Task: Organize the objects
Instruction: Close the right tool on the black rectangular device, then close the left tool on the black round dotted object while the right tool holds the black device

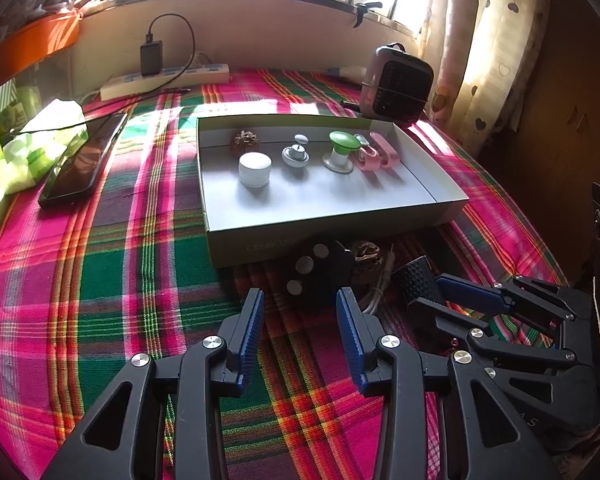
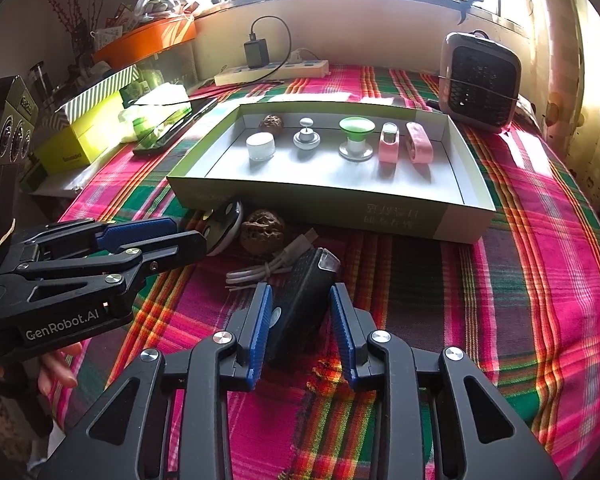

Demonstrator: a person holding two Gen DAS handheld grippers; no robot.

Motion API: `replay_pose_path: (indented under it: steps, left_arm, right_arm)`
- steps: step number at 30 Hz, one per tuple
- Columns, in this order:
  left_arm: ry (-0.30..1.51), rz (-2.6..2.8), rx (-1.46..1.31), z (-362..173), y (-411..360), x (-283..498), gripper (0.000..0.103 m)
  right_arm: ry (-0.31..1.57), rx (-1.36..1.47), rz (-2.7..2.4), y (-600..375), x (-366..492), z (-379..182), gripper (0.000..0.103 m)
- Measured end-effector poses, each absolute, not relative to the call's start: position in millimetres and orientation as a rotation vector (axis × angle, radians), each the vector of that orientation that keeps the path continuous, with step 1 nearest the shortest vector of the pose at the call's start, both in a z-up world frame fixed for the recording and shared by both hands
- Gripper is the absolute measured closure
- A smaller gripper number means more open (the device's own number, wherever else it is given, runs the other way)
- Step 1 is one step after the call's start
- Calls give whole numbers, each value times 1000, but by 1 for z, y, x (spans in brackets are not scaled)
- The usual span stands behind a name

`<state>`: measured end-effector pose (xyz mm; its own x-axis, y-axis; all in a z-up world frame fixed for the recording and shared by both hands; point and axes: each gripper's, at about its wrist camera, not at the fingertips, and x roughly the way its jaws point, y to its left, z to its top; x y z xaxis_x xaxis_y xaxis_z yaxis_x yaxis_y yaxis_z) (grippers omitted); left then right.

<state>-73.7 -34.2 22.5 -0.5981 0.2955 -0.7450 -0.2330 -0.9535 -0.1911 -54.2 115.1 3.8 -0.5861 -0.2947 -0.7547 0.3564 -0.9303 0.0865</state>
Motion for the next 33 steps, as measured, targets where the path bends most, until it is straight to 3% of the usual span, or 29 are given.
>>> replay_pose_path:
  steps: [33]
  left_arm:
    - [92,2568,-1296,14,-4,-99,65]
  right_arm:
    - [127,1153,-2569,153,-62,4,74]
